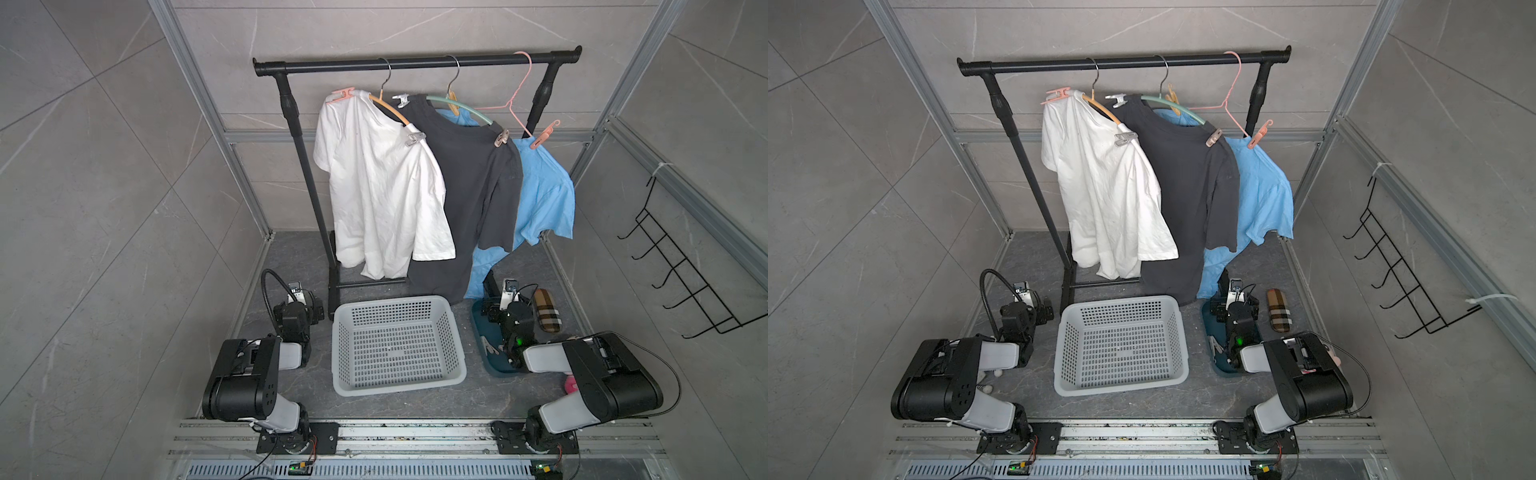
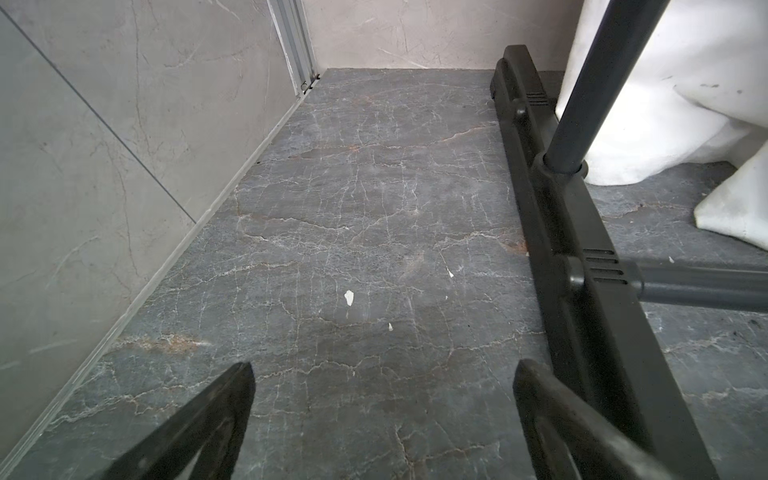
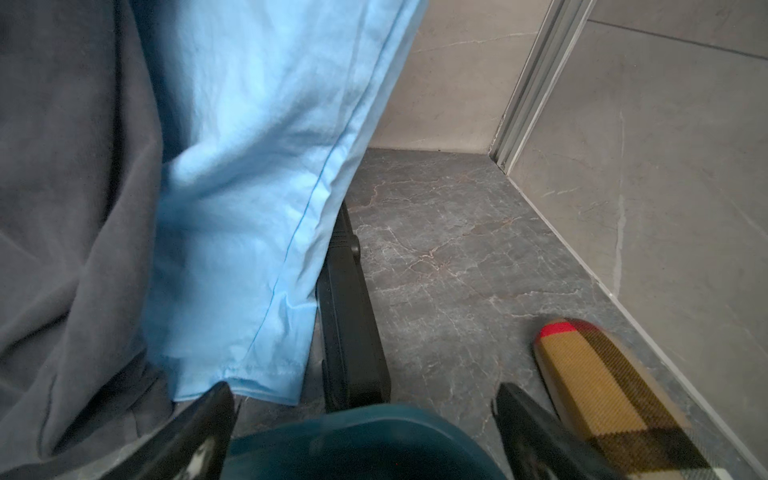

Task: Use clothespins to secure the t-shirt on both sides of the hanger
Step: Reset both arms

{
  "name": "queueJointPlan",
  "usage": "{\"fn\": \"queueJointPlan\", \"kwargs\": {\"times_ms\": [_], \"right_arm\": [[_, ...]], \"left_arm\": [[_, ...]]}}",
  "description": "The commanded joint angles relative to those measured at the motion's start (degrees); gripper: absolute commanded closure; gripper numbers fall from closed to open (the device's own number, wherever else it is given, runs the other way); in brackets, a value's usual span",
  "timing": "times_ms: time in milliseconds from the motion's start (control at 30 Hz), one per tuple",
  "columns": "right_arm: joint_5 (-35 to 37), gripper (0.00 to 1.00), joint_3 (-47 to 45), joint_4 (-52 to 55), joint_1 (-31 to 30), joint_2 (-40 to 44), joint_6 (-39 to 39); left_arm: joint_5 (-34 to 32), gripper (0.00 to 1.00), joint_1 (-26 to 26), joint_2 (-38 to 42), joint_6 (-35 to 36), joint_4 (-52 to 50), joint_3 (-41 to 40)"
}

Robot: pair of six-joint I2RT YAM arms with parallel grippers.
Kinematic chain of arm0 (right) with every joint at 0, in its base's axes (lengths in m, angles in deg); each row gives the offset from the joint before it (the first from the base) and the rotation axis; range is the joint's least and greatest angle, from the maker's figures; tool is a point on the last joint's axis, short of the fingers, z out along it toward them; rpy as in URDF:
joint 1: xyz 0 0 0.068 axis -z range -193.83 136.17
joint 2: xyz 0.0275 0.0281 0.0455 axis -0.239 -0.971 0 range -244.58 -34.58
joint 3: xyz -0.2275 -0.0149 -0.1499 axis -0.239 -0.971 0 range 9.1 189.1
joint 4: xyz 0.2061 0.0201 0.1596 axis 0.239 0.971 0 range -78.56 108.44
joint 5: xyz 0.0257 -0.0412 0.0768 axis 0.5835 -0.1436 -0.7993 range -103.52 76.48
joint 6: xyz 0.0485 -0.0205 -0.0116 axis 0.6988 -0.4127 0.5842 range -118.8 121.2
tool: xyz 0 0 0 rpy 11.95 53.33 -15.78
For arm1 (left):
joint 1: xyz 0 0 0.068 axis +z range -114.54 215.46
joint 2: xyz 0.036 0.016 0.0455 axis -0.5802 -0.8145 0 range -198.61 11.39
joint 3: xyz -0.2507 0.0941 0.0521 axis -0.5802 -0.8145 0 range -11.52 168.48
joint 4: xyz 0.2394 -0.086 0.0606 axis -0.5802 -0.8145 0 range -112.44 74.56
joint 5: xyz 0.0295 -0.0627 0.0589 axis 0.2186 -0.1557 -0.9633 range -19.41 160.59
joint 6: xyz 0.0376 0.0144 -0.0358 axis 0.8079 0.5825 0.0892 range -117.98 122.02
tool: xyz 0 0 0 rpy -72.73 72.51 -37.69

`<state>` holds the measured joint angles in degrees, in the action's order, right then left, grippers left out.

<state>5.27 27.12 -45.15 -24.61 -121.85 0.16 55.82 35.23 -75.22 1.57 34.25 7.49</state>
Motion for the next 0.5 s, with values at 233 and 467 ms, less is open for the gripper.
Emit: {"fn": "queueJointPlan", "kwargs": {"times_ms": [233, 467], "right_arm": [[-0.24, 0.01, 0.96, 2.29, 0.17, -0.07, 1.06], [-0.24, 0.01, 0.85, 2.37, 0.24, 0.02, 1.17]], "left_arm": [[0.17, 0.0, 0.22, 0.48, -0.88, 1.2, 0.62], [0.17, 0.0, 0.16, 0.48, -0.92, 1.2, 0.68]]}}
